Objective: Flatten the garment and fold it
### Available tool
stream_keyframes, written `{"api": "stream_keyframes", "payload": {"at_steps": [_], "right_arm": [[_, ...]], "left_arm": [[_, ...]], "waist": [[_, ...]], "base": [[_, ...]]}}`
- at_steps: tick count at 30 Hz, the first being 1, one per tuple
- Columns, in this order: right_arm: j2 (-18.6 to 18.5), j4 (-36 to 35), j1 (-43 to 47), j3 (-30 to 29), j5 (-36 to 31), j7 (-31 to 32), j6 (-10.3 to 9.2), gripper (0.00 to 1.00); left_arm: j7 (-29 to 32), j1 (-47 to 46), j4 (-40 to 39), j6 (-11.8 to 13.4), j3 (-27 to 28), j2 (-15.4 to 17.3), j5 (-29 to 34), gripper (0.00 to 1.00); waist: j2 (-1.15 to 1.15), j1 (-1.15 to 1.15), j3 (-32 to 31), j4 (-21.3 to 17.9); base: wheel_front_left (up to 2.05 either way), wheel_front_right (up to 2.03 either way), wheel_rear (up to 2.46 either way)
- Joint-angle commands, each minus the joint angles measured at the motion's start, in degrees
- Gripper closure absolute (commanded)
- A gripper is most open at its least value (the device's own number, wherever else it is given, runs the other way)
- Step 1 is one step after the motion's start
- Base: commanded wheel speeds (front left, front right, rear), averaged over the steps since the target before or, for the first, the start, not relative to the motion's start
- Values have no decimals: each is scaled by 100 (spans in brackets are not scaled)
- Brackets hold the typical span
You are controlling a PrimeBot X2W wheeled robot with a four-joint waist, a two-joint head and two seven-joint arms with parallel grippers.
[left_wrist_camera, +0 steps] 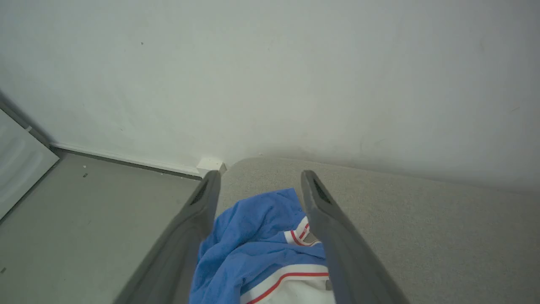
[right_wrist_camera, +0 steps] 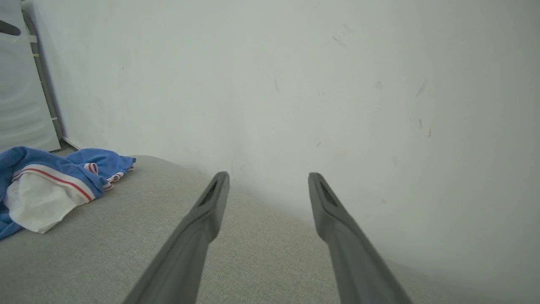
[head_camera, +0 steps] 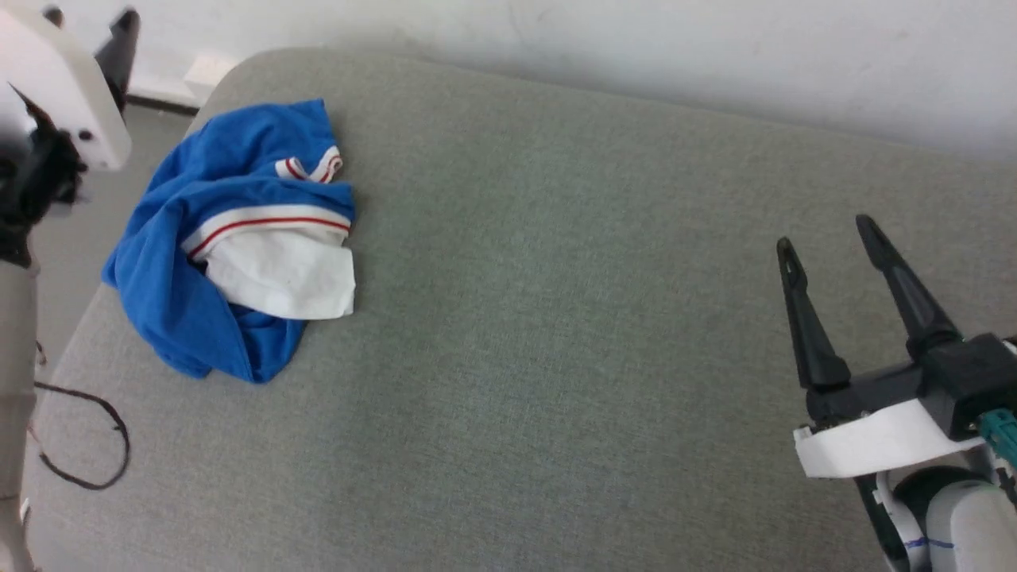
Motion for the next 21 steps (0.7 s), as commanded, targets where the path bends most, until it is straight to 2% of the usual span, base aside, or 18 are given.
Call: {"api": "stream_keyframes", "payload": {"at_steps": [1,5,8,12,21], "right_arm": [[-83,-93,-139,43,-26,72,-5,0],[-280,-297,-292,136,-22,288,-5,0],[-424,-425,-369,159,-4,419,-5,0],[-526,-548,-411,166,17,520,-5,0],[-820,-895,-467,110,30,810,-5,0]], "left_arm": [[116,169,35,-67,-14,34,-113,0],[419,442,175,-189,-33,138,-290,0],[504,618,316,-134,-42,174,-309,0],[472,735,432,-102,-54,156,-319,0],[309,764,829,-229,-267,98,-220,0]], "waist": [[0,-1,633,298],[0,-1,999,298],[0,-1,1219,283],[0,-1,1393,267],[0,-1,1884,249]], "base": [[0,0,0],[0,0,0],[0,0,0],[0,0,0],[0,0,0]]}}
